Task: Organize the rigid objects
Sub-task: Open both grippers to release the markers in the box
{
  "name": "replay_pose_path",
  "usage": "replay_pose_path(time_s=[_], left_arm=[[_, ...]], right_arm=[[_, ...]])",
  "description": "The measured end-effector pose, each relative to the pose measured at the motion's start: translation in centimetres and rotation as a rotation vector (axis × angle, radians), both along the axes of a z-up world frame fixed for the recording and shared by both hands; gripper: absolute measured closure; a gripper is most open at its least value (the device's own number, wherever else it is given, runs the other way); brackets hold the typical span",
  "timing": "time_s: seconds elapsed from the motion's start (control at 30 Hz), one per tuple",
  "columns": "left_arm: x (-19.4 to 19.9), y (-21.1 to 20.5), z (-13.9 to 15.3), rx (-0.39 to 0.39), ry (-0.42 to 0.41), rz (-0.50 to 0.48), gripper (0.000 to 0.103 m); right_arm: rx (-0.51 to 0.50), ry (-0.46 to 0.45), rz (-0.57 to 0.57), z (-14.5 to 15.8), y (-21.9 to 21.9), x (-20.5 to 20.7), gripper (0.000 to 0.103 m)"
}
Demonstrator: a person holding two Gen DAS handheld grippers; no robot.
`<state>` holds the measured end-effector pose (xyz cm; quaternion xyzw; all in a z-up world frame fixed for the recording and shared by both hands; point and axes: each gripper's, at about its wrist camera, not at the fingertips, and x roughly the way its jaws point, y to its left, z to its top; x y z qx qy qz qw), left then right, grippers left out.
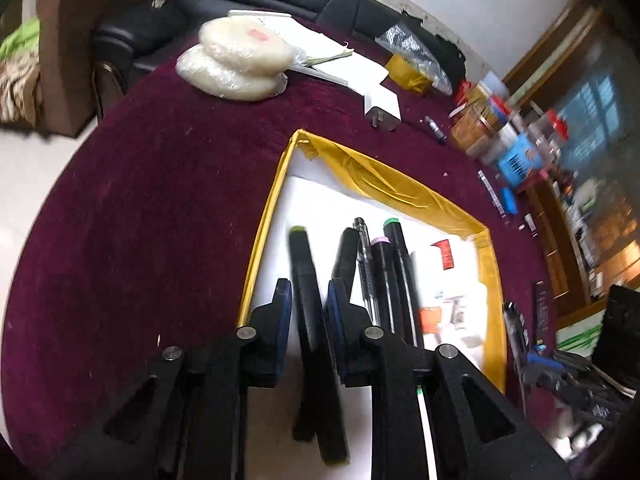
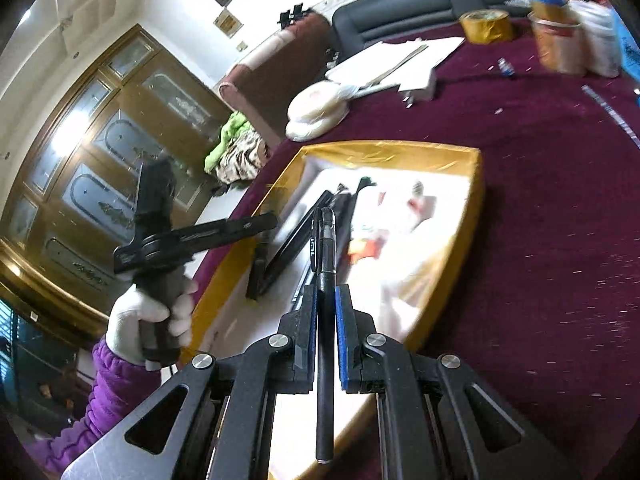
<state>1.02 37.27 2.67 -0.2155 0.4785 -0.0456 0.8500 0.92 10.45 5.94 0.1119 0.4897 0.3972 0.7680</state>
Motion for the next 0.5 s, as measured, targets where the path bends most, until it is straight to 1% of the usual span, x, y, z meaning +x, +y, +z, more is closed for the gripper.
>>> replay_pose_path(time_s=[0.07,0.1,0.13,0.17,0.23,0.3,0.33,0.37,0.5], left_arm=[[0.6,-0.7,0.1,0.053,-0.001,-0.01,0.085],[0.8,-0.9,0.2,0.066,-0.004,-0.011,0.084],[0.8,-0.9,0.3,0.071,-0.008,-0.009,0.081],[0.8,-0.9,0.3,0.06,-0.012,-0.007,0.076],[0.1,-0.5,0.6,0.031,-0.033,0.007,0.072],[-1.2,-0.2,1.3,0.029,-0.076,0.023,0.064],[-1.7,-0.1,1.7,0.026,-0.092,0.027,0.056],[-2.7,0.3,2.3,0.02,-0.122,0.04,0.051],[-6.1,1.5,4.0,0.004,-0.206,0.086,0.046]], right_arm=[[-0.005,0.021,0.006,-0.5,1.1,0.0,0.095],[-0.01,0.028,0.008,-0.8,1.6,0.0,0.095],[-0.013,0.035,0.007,-1.0,2.0,0.1,0.095],[-0.015,0.048,0.006,-1.3,2.5,0.2,0.095],[-0.014,0.071,0.003,-1.8,3.1,0.7,0.095],[-0.011,0.097,0.003,-2.3,3.9,1.1,0.095],[-0.013,0.103,0.003,-2.5,4.2,1.2,0.095],[-0.02,0.109,0.005,-2.8,4.8,1.3,0.095],[-0.046,0.116,0.015,-3.3,6.9,1.4,0.095]])
